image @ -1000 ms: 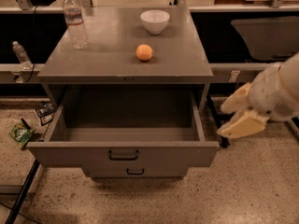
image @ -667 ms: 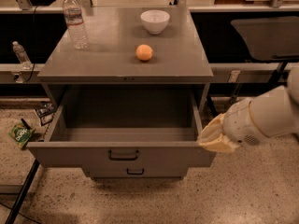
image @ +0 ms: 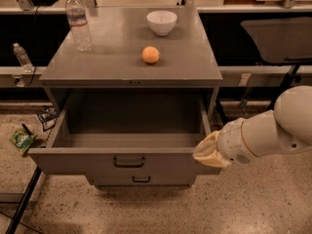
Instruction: Close top drawer
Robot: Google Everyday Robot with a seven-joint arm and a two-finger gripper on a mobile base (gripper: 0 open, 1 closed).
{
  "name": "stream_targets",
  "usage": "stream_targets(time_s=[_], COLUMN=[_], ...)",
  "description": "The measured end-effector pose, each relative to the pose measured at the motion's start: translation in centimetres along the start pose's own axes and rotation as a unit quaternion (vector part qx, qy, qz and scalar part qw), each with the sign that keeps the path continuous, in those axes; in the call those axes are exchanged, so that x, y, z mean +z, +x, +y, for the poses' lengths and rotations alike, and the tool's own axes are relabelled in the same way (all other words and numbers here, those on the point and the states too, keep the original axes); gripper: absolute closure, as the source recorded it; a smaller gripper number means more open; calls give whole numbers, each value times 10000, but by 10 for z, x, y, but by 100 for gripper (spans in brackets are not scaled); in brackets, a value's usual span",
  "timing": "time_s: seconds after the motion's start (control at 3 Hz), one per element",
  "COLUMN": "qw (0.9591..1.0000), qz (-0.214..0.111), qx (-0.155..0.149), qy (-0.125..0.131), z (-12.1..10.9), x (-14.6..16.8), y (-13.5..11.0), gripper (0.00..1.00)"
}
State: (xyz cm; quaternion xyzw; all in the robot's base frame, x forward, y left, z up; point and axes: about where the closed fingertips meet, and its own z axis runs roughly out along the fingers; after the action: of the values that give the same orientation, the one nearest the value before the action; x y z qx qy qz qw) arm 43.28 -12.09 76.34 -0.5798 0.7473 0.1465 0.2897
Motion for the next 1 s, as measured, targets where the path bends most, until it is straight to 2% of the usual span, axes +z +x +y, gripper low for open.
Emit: stream_targets(time_s=[0.33, 0.67, 1.0], qw=[9999, 9999, 9969], qz=[-13, -77, -115], qx=[111, -70, -517], qy=[-100, 122, 579], z=[13, 15, 6], x=[27, 69, 89], y=[15, 34, 36], gripper=[100, 100, 100])
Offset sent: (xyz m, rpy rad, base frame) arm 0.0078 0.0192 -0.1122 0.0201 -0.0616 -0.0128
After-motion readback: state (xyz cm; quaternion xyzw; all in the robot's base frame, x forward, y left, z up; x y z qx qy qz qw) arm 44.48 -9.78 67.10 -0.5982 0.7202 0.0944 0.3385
